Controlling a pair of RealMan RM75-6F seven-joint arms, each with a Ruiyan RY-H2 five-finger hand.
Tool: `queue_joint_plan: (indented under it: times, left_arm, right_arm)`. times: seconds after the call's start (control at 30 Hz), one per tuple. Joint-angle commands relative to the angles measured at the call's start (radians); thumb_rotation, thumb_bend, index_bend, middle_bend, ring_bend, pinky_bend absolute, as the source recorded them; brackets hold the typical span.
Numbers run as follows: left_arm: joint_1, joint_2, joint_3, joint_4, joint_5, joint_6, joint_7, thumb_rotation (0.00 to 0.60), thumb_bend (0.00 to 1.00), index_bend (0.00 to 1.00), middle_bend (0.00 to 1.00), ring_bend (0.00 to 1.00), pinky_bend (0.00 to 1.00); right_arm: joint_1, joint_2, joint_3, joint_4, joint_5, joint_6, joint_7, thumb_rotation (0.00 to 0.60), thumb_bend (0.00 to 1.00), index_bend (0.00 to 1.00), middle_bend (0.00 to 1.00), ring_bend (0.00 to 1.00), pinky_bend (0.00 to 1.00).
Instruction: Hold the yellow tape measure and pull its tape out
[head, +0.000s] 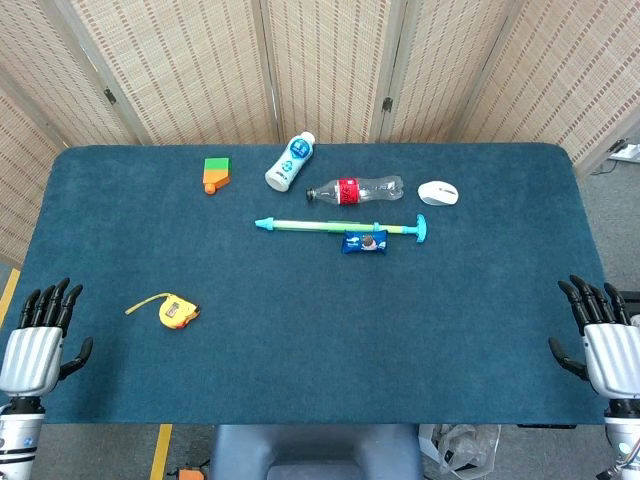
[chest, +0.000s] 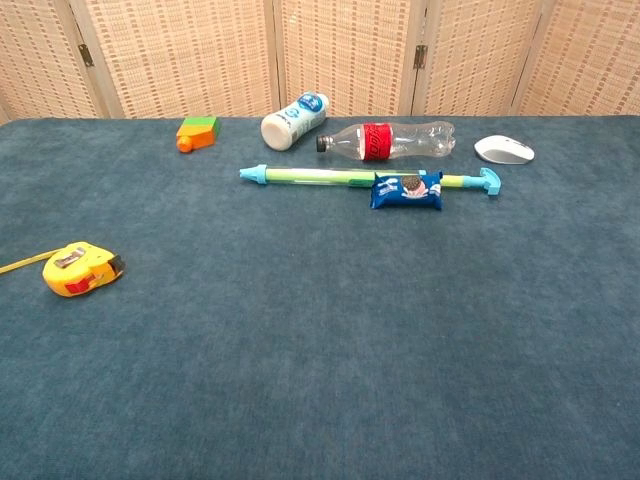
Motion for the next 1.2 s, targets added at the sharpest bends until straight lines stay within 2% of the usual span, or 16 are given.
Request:
queue_joint_plan:
  times: [0.03,0.4,0.8,0.93,1.2]
  left_arm:
    - [-0.003,0.002,0.000,-0.002,-0.001,-0.005,0.004,0.600,0.42,0.00,0.02,0.00,0.01]
    - [-0.073,0.029,-0.006,0.019,0.059,-0.067,-0.016,0.600,0.42,0.00,0.02,0.00,0.03]
    - [-0.246,0.047,0.011,0.049,0.104,-0.318,-0.004,0.600,0.42,0.00,0.02,0.00,0.05]
    - [-0.300,0.024,0.007,0.081,0.089,-0.395,-0.001,0.600,0.42,0.00,0.02,0.00,0.05]
    - [-0.365,-0.041,0.017,0.196,0.070,-0.483,-0.031,0.600,0.42,0.00,0.02,0.01,0.07]
  right_arm:
    - [0.001,0.000,0.001,0.000,0.000,0.000,0.001,0.600,0.36,0.09,0.09,0.11,0.00]
    - [0.003,0.013,0.008,-0.005,-0.018,0.016,0.007,0.600,0.36,0.09,0.09,0.11,0.00]
    - [-0.002,0.015,0.006,-0.010,-0.027,0.029,0.004,0.600,0.36,0.09,0.09,0.10,0.00]
    - [-0.003,0.015,0.008,-0.011,-0.027,0.034,0.003,0.600,0.36,0.09,0.09,0.11,0.00]
    - [-0.006,0.015,0.011,-0.008,-0.033,0.046,0.006,0.600,0.36,0.09,0.09,0.10,0.00]
